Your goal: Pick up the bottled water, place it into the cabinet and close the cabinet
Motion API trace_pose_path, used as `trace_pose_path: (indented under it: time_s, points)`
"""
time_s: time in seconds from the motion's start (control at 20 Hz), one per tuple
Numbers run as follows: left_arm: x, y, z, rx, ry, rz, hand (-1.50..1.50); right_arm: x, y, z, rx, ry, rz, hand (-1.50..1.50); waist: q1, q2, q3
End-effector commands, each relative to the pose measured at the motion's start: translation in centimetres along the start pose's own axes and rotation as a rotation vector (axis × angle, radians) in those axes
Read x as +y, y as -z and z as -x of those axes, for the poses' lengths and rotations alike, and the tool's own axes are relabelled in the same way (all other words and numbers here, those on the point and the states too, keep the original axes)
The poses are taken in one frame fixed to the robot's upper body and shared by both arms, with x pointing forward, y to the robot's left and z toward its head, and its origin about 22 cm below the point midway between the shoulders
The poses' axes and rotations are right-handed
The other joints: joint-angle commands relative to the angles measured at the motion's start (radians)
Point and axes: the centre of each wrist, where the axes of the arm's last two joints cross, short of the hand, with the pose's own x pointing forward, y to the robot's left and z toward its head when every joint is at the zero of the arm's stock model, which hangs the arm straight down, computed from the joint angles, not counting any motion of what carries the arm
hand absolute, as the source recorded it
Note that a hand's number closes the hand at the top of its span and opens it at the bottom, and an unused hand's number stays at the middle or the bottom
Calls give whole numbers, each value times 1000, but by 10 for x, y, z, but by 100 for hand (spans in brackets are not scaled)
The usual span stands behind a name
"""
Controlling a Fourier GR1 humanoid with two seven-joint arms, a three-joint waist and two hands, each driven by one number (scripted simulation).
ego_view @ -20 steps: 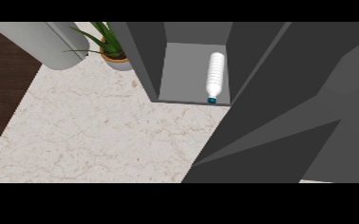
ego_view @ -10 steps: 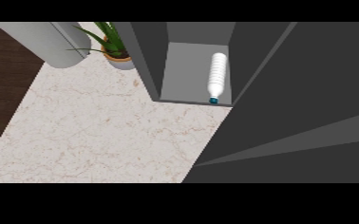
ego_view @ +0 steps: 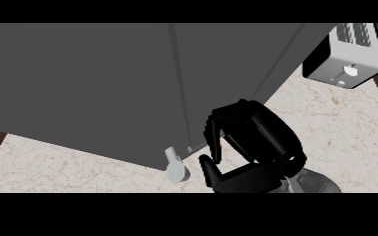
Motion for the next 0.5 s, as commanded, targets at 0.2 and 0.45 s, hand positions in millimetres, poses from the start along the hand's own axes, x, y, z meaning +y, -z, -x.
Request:
trace_pose_path:
  time_s: [0.2, 0.45]
  points:
    - [16, -18, -16, -20, 11, -36, -150, -45, 89, -30, 18, 29, 7, 150, -14, -1, 0]
    - [14, -21, -25, -30, 9, -45, -150, -71, 105, -27, 33, 15, -76, 150, -30, -2, 1]
